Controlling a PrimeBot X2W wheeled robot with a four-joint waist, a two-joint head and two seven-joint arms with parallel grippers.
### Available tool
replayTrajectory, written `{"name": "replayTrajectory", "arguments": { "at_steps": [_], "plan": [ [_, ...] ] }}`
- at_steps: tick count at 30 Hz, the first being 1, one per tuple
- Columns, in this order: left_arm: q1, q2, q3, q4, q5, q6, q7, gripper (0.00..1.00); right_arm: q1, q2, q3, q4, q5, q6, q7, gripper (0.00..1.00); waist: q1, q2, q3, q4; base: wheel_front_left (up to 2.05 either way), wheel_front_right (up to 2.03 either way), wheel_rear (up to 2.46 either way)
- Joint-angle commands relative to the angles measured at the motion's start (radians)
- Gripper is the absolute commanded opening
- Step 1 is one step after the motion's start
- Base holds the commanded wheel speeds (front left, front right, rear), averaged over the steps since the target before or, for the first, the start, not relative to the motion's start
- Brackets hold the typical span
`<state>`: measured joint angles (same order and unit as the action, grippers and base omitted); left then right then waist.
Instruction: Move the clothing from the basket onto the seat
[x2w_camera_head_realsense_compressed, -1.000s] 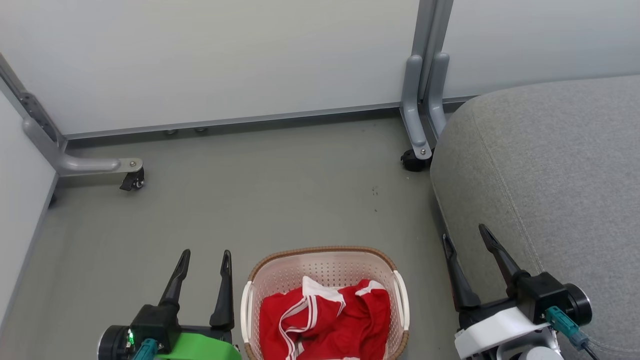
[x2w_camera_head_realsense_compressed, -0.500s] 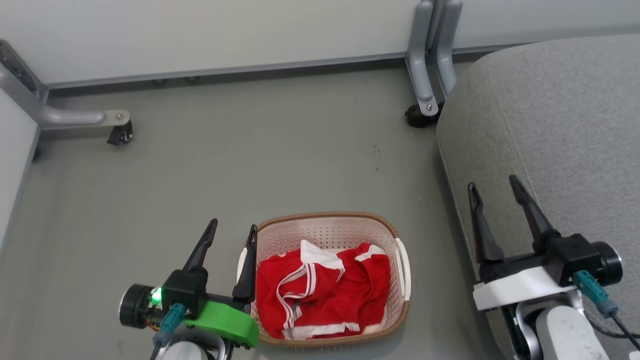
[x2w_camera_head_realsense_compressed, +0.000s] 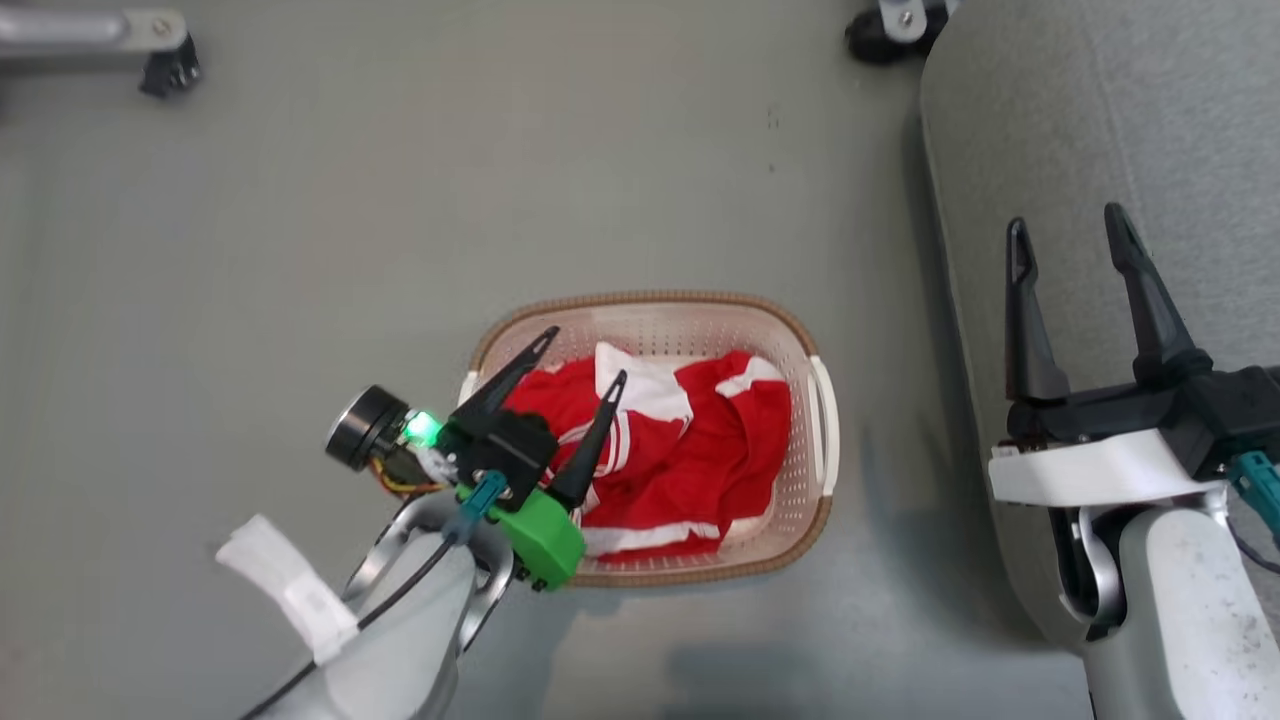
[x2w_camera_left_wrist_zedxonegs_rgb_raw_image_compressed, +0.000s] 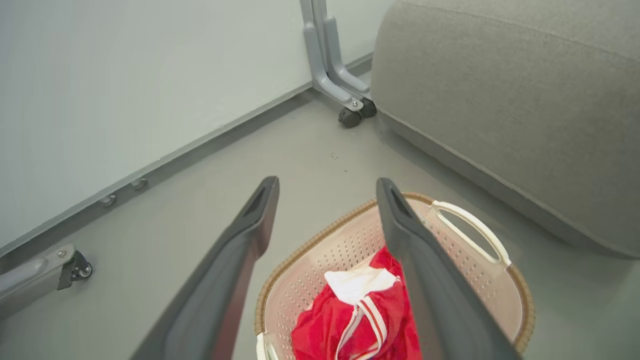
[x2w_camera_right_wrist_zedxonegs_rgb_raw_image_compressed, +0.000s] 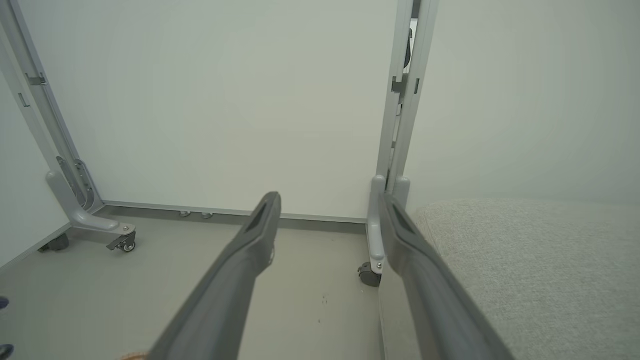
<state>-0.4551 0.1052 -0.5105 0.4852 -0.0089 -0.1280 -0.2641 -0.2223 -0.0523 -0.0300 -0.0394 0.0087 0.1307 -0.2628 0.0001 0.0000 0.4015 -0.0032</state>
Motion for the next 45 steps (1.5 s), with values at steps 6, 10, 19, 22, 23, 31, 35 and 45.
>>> {"name": "replayTrajectory", "arguments": {
  "at_steps": [6,10,19,22,23,31,35,45],
  "plan": [
    [-0.202,0.065,-0.228,0.173,-0.061,-0.002,-0.001,1.00,-0.059,-0.003,-0.022,-0.020,-0.006,0.000,-0.003,1.00,-0.0001,0.0000,0.217,-0.035,0.00,0.00,0.00],
    [-0.306,0.071,-0.354,0.287,-0.111,-0.003,-0.001,1.00,-0.071,-0.001,-0.036,-0.024,0.011,0.000,-0.003,1.00,-0.0001,0.0000,0.264,-0.062,0.00,0.00,0.00],
    [-0.509,0.052,-0.609,0.514,-0.235,-0.003,0.051,1.00,-0.114,0.001,-0.034,-0.039,0.051,0.000,-0.003,1.00,-0.0001,0.0000,0.374,-0.121,0.00,0.00,0.00],
    [-0.555,0.057,-0.670,0.547,-0.279,-0.003,0.067,1.00,-0.125,0.001,-0.025,-0.052,0.056,0.000,-0.003,1.00,-0.0001,0.0000,0.402,-0.134,0.00,0.00,0.00],
    [-0.569,0.061,-0.690,0.557,-0.287,-0.003,0.069,1.00,-0.131,0.001,-0.021,-0.056,0.057,0.000,-0.003,1.00,-0.0001,0.0000,0.412,-0.139,0.00,0.00,0.00],
    [-0.630,0.070,-0.755,0.621,-0.345,-0.003,0.102,1.00,-0.157,0.001,0.014,-0.108,0.068,0.000,-0.003,1.00,-0.0001,0.0000,0.460,-0.169,0.00,0.00,0.00],
    [-0.635,0.089,-0.768,0.617,-0.369,-0.003,0.139,1.00,-0.160,0.001,0.024,-0.132,0.072,0.000,-0.003,1.00,-0.0001,0.0000,0.475,-0.185,0.00,0.00,0.00],
    [-0.590,0.133,-0.771,0.519,-0.387,-0.003,0.244,1.00,-0.152,0.001,0.033,-0.141,0.088,0.000,-0.003,1.00,-0.0001,0.0000,0.498,-0.212,0.00,0.00,0.00]
  ]
}}
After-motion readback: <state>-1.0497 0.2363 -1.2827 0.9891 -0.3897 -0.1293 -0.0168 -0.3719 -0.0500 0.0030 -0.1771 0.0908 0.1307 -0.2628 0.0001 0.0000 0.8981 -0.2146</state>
